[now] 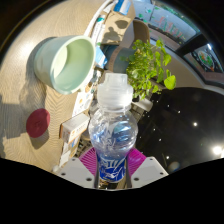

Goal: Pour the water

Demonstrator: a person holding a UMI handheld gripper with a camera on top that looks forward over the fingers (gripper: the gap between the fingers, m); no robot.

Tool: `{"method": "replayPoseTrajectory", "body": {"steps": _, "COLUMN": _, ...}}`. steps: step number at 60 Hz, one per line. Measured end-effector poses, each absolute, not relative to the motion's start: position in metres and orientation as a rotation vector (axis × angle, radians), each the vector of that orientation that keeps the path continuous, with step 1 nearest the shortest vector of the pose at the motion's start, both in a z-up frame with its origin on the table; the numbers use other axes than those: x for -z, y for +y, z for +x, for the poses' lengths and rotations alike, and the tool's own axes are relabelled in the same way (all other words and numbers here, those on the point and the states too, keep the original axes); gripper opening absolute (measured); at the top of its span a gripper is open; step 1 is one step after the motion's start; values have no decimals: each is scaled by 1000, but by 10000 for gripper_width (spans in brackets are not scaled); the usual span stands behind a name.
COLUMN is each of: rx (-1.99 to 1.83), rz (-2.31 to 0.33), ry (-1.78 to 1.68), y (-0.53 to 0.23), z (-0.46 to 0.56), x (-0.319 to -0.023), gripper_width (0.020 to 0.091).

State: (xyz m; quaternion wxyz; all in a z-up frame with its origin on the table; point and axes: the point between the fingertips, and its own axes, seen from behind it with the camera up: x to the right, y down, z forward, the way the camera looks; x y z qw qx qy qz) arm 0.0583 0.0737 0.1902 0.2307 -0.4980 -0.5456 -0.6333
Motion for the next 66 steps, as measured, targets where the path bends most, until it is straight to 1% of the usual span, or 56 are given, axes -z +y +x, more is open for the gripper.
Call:
{"method": "replayPoseTrajectory", "body": {"steps": 7, "rx": 1833, "rz": -1277, "ry": -1660, "y": 82, "z": 55, "x": -180, "gripper_width": 354}}
{"method": "replayPoseTrajectory", "body": {"steps": 13, "rx": 1834, "rz": -1260, "ry": -1709, "y": 84, "z": 52, "x": -176, "gripper_width": 354}}
{"method": "replayPoseTrajectory", "body": {"steps": 18, "rx": 1811, "rz": -1280, "ry": -1709, "y": 84, "z": 52, "x": -177, "gripper_width": 356}}
{"method": "replayPoseTrajectory", "body": {"steps": 24, "rx": 1742, "rz": -1370, "ry": -1627, "y": 78, "z": 55, "x": -184, "gripper_width": 355}}
{"method": "replayPoseTrajectory", "body": {"steps": 30, "rx": 1534, "rz": -1594, "ry": -1401, "y": 72, "z": 57, "x": -185, "gripper_width": 356}}
{"method": "replayPoseTrajectory", "body": {"steps": 35, "rx": 1305, "rz": -1757, "ry": -1172, "y": 66, "z": 59, "x": -194, "gripper_width": 360}}
{"method": "replayPoseTrajectory", "body": {"steps": 44, "rx": 878, "rz": -1891, "ry": -788, "y": 58, "z": 54, "x": -216, "gripper_width": 360}}
{"method": "replayPoseTrajectory", "body": {"steps": 51, "rx": 525, "rz": -1941, "ry": -509, "y": 55, "z": 50, "x": -221, "gripper_width": 360}}
{"method": "replayPoseTrajectory", "body": {"steps": 58, "rx": 236, "rz": -1970, "ry": -305, "y": 55, "z": 50, "x": -205, "gripper_width": 359}}
{"method": "replayPoseTrajectory", "body": {"steps": 66, "rx": 42, "rz": -1980, "ry": -194, "y": 55, "z": 50, "x": -169, "gripper_width": 361}}
